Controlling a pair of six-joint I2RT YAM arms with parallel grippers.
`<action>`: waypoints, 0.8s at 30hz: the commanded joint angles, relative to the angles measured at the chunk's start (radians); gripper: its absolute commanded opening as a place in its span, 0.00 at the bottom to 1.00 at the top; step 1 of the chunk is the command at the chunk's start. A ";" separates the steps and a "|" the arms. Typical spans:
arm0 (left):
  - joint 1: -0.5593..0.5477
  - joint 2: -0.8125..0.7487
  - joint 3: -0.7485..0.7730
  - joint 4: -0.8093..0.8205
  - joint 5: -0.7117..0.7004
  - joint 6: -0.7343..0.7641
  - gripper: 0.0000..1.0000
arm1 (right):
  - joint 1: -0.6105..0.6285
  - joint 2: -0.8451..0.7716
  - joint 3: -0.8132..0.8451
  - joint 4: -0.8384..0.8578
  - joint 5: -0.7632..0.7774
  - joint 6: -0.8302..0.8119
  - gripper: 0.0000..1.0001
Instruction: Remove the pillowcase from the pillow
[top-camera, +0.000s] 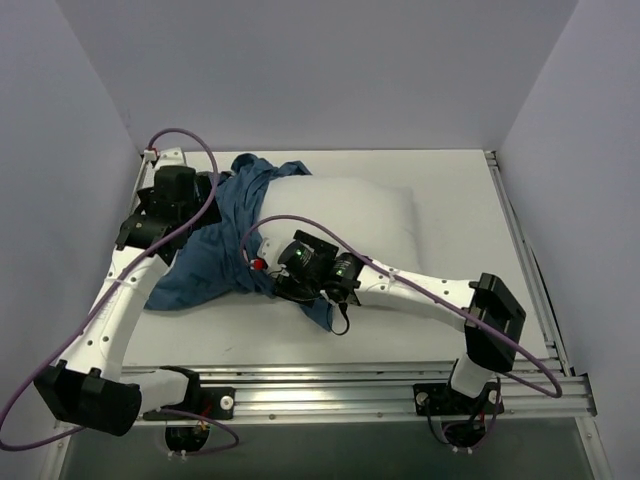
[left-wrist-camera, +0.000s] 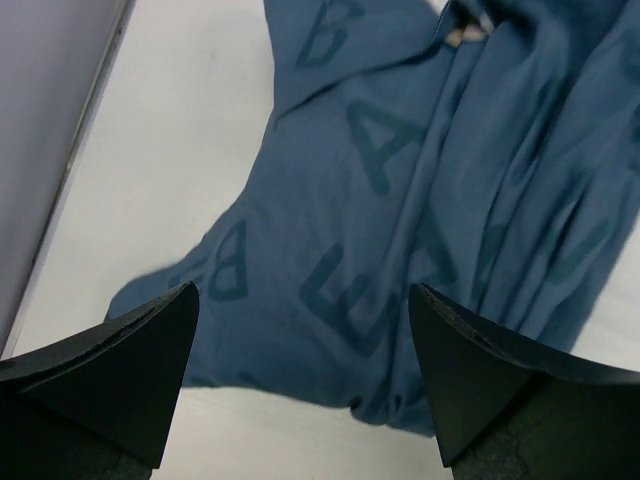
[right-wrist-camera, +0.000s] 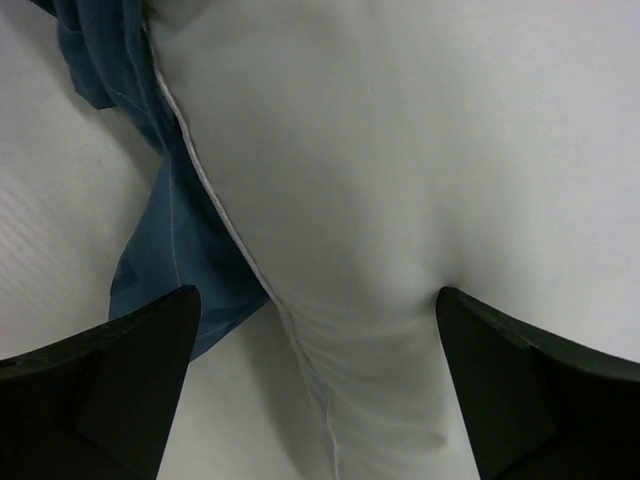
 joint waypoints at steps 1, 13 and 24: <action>0.016 -0.060 -0.065 -0.055 0.047 -0.045 0.94 | 0.004 0.066 0.026 0.066 0.108 -0.085 1.00; 0.026 -0.157 -0.175 -0.066 0.058 -0.012 0.94 | -0.011 0.293 0.045 0.310 0.337 -0.126 0.45; 0.009 -0.168 -0.215 -0.057 0.254 -0.018 0.95 | -0.183 0.111 0.189 0.073 -0.166 0.270 0.00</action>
